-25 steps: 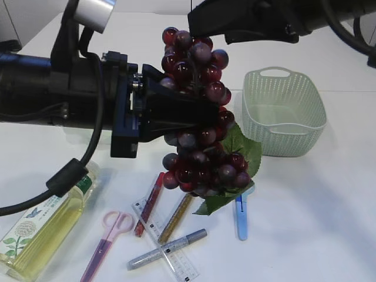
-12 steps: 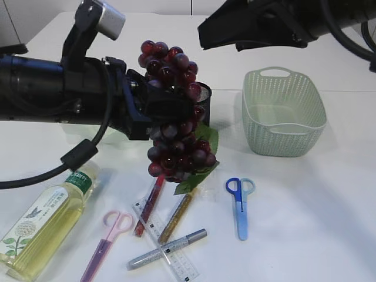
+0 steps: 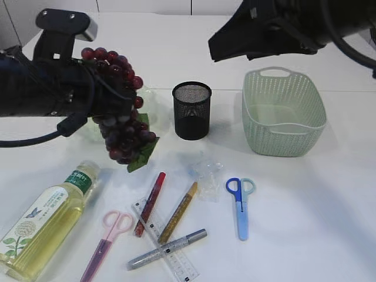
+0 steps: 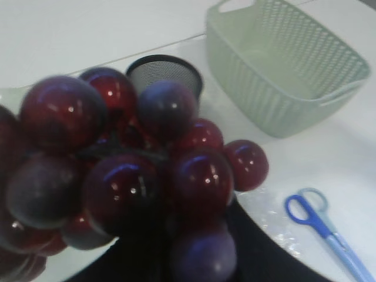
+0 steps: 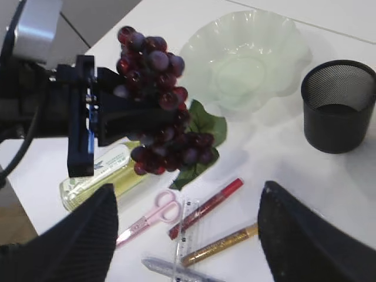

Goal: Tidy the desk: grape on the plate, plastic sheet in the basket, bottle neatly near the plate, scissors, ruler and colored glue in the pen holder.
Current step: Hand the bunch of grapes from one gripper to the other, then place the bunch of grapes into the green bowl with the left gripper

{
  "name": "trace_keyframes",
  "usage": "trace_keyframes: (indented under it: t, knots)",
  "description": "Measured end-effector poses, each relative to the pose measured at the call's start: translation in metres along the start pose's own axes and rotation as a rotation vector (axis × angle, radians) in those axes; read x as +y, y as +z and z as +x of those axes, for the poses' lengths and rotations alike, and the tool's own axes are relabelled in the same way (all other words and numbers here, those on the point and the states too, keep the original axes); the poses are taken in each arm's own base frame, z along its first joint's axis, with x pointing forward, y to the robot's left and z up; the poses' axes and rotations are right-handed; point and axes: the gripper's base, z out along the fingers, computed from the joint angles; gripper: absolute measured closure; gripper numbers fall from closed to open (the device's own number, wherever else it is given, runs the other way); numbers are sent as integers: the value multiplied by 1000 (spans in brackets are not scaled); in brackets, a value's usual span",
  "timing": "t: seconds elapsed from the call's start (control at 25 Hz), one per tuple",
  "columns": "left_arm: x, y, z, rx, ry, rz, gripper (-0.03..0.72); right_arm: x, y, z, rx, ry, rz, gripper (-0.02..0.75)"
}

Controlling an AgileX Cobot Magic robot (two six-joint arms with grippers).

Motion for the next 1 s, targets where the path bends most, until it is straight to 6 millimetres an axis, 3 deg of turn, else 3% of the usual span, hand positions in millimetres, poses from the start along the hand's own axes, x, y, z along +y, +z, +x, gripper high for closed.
trace_keyframes:
  t: [0.16, 0.36, 0.72, 1.0]
  knots:
    - [15, -1, 2, 23, -30, -168, 547, -4, 0, 3, 34, -10, 43, 164]
    - [23, -3, 1, 29, -51, -253, 547, -6, 0, 7, 80, -28, 65, 164]
    - [31, -11, -44, -96, -79, -344, 547, -12, -2, 16, 176, -21, 135, 164]
    - [62, -23, -76, -195, -131, -419, 547, -18, -4, 18, 203, -14, 196, 172]
